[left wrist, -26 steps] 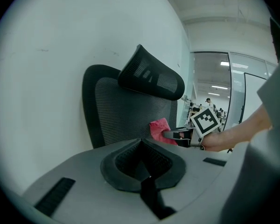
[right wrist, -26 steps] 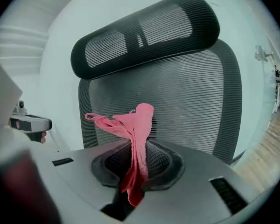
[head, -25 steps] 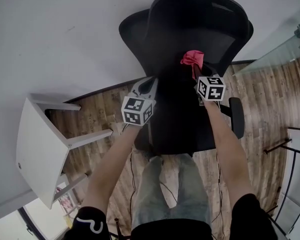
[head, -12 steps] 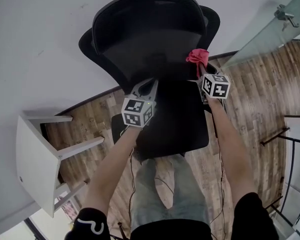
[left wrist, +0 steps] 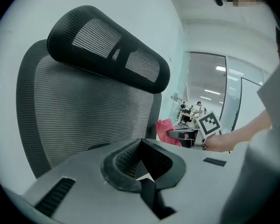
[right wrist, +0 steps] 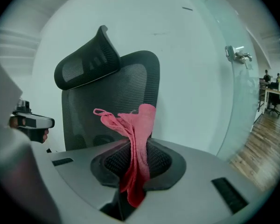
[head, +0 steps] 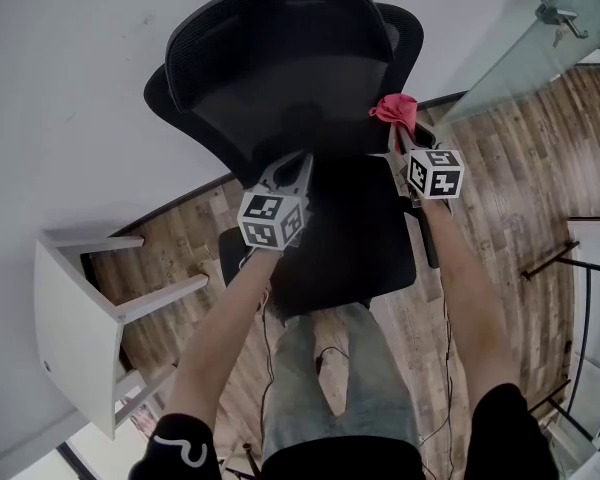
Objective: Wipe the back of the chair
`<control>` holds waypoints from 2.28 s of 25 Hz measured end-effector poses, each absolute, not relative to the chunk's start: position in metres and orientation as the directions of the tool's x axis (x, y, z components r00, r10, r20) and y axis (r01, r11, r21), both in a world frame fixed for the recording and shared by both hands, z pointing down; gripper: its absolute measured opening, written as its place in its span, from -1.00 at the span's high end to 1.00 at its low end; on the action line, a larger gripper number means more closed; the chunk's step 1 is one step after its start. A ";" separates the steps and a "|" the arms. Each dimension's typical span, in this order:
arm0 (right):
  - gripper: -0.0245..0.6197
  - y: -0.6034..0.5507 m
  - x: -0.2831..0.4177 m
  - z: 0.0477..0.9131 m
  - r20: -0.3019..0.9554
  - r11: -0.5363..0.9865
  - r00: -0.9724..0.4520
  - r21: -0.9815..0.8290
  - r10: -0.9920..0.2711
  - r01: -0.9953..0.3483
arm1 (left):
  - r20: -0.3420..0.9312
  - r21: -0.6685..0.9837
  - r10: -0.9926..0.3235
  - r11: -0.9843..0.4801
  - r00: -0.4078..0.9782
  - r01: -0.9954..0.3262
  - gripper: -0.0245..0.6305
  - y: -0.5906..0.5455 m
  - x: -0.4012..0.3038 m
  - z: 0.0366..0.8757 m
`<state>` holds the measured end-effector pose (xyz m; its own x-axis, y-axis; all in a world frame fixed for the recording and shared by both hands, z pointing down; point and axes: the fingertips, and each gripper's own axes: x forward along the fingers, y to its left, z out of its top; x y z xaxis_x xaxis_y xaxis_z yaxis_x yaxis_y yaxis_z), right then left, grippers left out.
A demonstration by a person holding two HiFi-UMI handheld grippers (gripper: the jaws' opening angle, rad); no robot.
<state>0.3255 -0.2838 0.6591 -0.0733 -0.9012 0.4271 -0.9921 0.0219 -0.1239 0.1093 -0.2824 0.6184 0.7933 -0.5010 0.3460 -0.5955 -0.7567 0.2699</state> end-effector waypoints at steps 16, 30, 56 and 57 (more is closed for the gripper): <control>0.69 -0.309 0.090 0.676 0.426 0.278 -0.320 -0.158 -0.847 -0.947 | 0.380 0.245 -0.633 -0.634 0.675 -0.733 0.85 -0.296 -0.079 0.632; 0.72 -0.329 -0.072 0.719 0.492 0.382 -0.411 -0.163 -0.768 -0.910 | 0.398 0.253 -0.699 -0.539 0.594 -0.804 0.85 -0.306 -0.222 0.651; 0.73 -0.321 0.069 0.742 0.565 0.185 -0.270 -0.204 -0.780 -0.961 | 0.420 0.245 -0.639 -0.604 0.644 -0.759 0.85 -0.297 -0.120 0.650; 0.73 -0.320 0.081 0.742 0.568 0.180 -0.263 -0.199 -0.780 -0.963 | 0.420 0.246 -0.635 -0.608 0.648 -0.755 0.85 -0.296 -0.110 0.650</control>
<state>0.0807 -0.3195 0.7416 -0.2631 -0.7796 0.5682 -0.9633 0.1801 -0.1991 -0.1096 -0.2955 0.6496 0.6484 -0.6350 0.4199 -0.7548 -0.6081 0.2459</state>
